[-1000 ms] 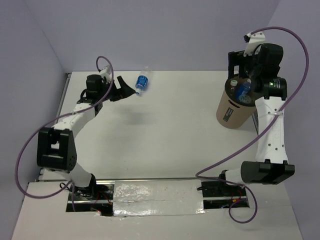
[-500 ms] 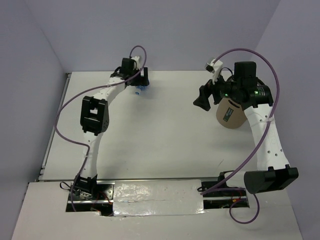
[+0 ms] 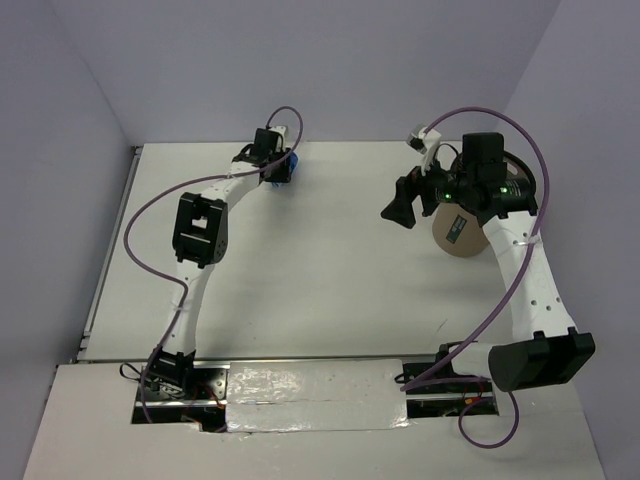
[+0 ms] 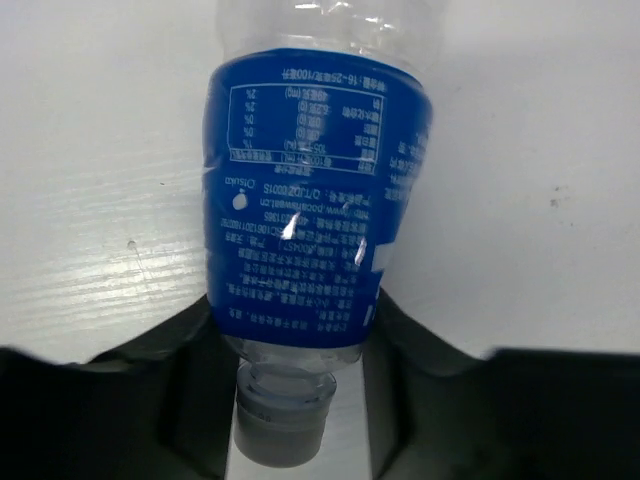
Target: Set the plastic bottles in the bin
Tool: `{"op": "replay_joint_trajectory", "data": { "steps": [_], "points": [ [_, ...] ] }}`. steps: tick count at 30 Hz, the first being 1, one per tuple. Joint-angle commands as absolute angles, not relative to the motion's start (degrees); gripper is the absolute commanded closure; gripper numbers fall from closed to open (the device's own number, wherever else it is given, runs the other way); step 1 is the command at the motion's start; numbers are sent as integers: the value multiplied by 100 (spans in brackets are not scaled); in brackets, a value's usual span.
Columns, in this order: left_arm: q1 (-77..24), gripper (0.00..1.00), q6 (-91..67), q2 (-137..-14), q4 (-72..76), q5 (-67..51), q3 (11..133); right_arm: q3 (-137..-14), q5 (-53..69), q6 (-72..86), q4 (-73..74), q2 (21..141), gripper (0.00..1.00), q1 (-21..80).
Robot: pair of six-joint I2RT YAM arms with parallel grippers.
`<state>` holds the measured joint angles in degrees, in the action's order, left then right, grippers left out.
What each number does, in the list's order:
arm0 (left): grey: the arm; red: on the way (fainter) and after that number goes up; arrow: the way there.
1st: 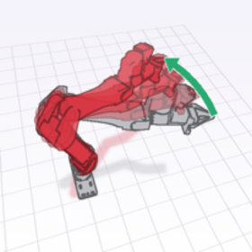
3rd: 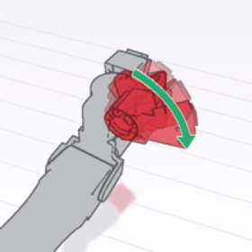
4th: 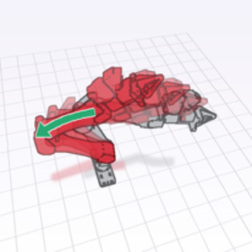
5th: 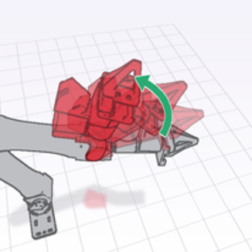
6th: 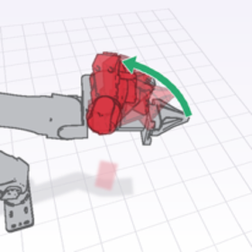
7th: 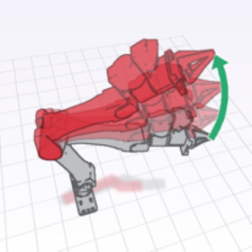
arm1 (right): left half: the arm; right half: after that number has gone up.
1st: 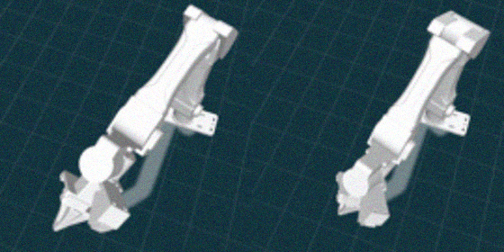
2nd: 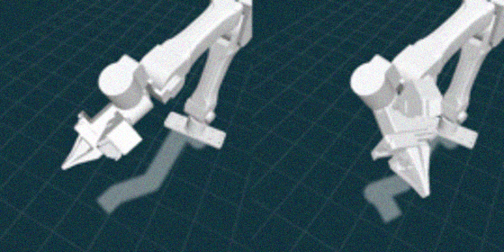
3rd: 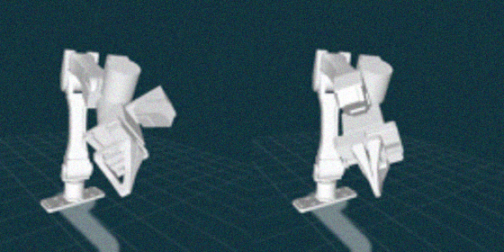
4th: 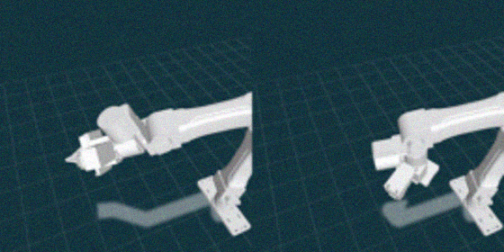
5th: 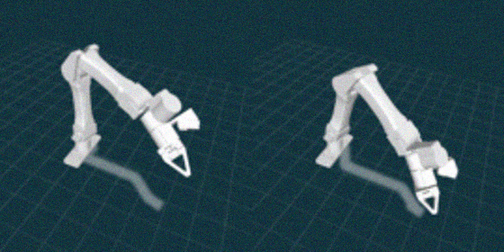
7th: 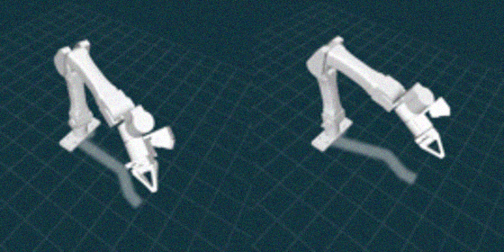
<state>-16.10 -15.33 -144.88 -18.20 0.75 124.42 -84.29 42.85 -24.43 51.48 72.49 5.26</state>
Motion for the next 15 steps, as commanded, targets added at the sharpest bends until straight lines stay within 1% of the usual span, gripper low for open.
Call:
{"op": "replay_joint_trajectory", "data": {
  "steps": [1,2,3,5,6,7,8,9,10,11,12,13,14,15],
  "points": [
    [-1600,58,-1538,-14160,-1680,44,12070,-8315,4482,-2066,4755,7154,0,519],
    [-1600,64,-1547,-13916,-1522,53,11937,-8297,4552,-2031,4729,7180,1,519],
    [-1600,73,-1538,-13774,-1460,-52,11831,-8253,4570,-1995,4720,7189,2,536],
    [-1600,83,-1529,-13293,-1337,-280,11427,-8200,4535,-1881,4624,7198,2,554],
    [-1600,100,-1555,-13089,-1214,-342,11269,-8191,4492,-1829,4571,7216,3,623],
    [-1600,100,-1582,-12878,-1100,-456,10815,-8191,4430,-1602,4509,7259,3,641],
    [-1600,100,-1643,-12337,-942,-796,10489,-8191,4369,-1408,4300,7303,3,668],
    [-1600,100,-1704,-12018,-488,-1009,10146,-8200,4212,-1110,4159,7356,3,703],
    [-1591,100,-1783,-11362,-179,-1289,9333,-8200,4140,-385,4018,7487,3,703],
    [-1608,100,-2010,-11060,181,-1562,8890,-8200,4096,-21,3729,7575,3,721],
    [-1617,100,-2143,-10735,489,-2113,8503,-8218,4078,400,3587,7654,2,747],
    [-1643,100,-2258,-10148,1119,-2388,7707,-8226,3948,1092,3438,7794,0,851],
    [-1704,100,-2529,-9890,1395,-2608,7334,-8227,3772,1429,3158,7874,0,957],
    [-1740,100,-2670,-9627,1641,-2915,6669,-8305,3623,1902,3068,7945,0,1036]
  ]
}}
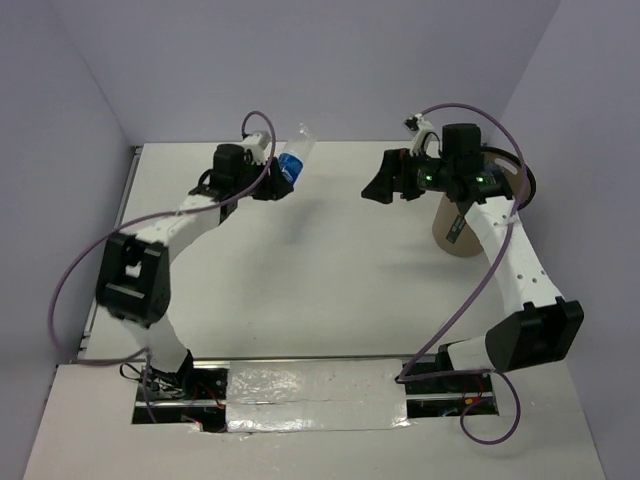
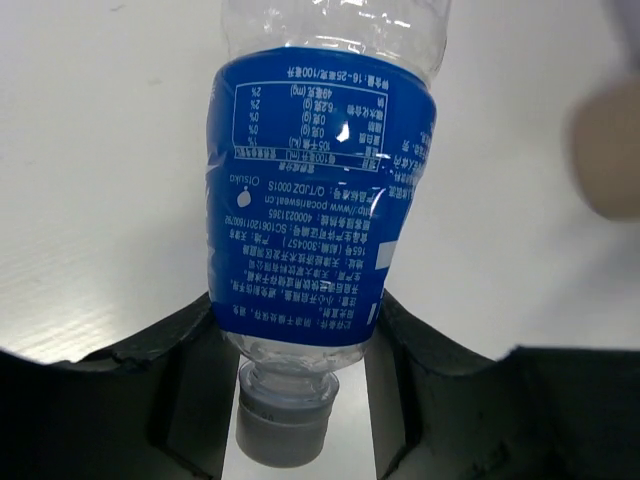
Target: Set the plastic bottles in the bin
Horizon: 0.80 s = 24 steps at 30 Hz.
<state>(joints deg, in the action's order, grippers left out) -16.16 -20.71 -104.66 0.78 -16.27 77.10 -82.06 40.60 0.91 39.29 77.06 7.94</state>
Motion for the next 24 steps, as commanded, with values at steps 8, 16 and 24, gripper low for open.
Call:
{"op": "replay_joint_trajectory", "data": {
  "steps": [8,16,24],
  "points": [
    [-2486,100,-3919,-7824,3365,-2971,4765,-8684,3181,2574,1831,8402,0,2065],
    [-2997,100,-4122,-7076,3595,-2610,4166,-8956,3462,3374,1652,9008,2,2250],
    [-3085,100,-4052,-6777,3445,-2593,4087,-8701,4263,3613,1160,8983,38,2294]
  ]
}}
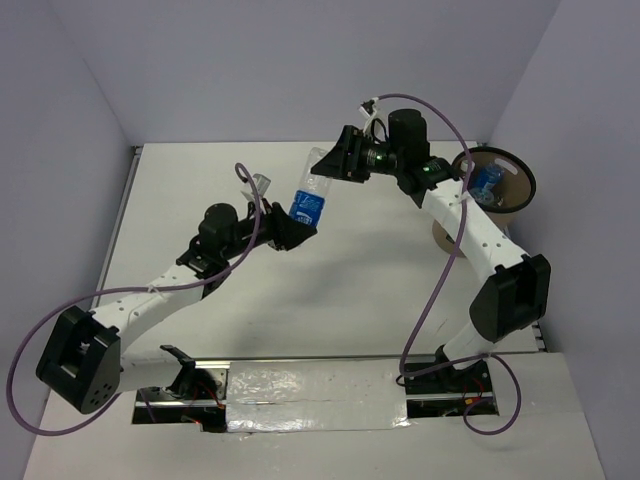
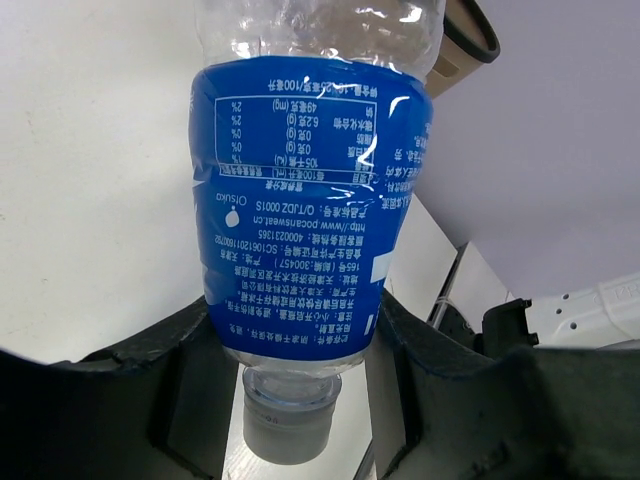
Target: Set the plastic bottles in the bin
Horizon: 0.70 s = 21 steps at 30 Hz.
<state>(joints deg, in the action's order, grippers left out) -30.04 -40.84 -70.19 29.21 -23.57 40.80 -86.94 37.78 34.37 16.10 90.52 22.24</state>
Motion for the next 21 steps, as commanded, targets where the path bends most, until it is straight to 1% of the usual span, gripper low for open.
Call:
{"op": "replay_joint_trajectory", "data": {
  "steps": [1,3,4,5,6,7,8,9,10,11,12,17,20,21],
  "points": [
    [-3085,100,-4060,-6759,3498,-2601,4087,-8710,4289,3586,1178,8965,38,2294],
    [-3085,100,-4078,-6776,3533,-2619,4104,-8684,4307,3481,1099,8921,47,2294],
    [-3085,98,-4096,-6829,3559,-2697,4113,-8718,4324,3428,1064,8877,60,2294],
    [-3085,96,-4104,-6864,3568,-2733,4131,-8754,4350,3376,1063,8860,67,2294],
    [-3085,91,-4131,-6890,3586,-2759,4166,-8806,4368,3192,1081,8833,72,2294],
    [-3085,83,-4192,-6934,3586,-2803,4192,-8868,4386,3060,1133,8816,81,2285],
    [-3085,61,-4218,-6943,3438,-2795,4279,-9016,4386,2771,1247,8798,85,2259],
    [-3085,49,-4227,-6943,3332,-2760,4341,-9096,4360,2612,1344,8728,88,2250],
    [-3085,41,-4158,-6926,3253,-2690,4394,-9166,4307,2445,1440,8693,92,2224],
    [-3085,16,-4140,-6891,3174,-2663,4429,-9332,4202,2252,1659,8640,93,2171],
    [-3085,2,-4114,-6847,3129,-2593,4482,-9404,4140,1850,1792,8544,94,2119],
    [-2997,0,-3789,-6522,2673,-2286,4807,-9773,4043,864,2442,8210,97,1548],
    [-2892,0,-3657,-6364,2444,-2224,4878,-10036,4043,398,2794,8007,98,960],
    [-2857,1,-3621,-6276,2382,-2215,4878,-10115,3878,256,2899,7902,99,636]
  ]
}}
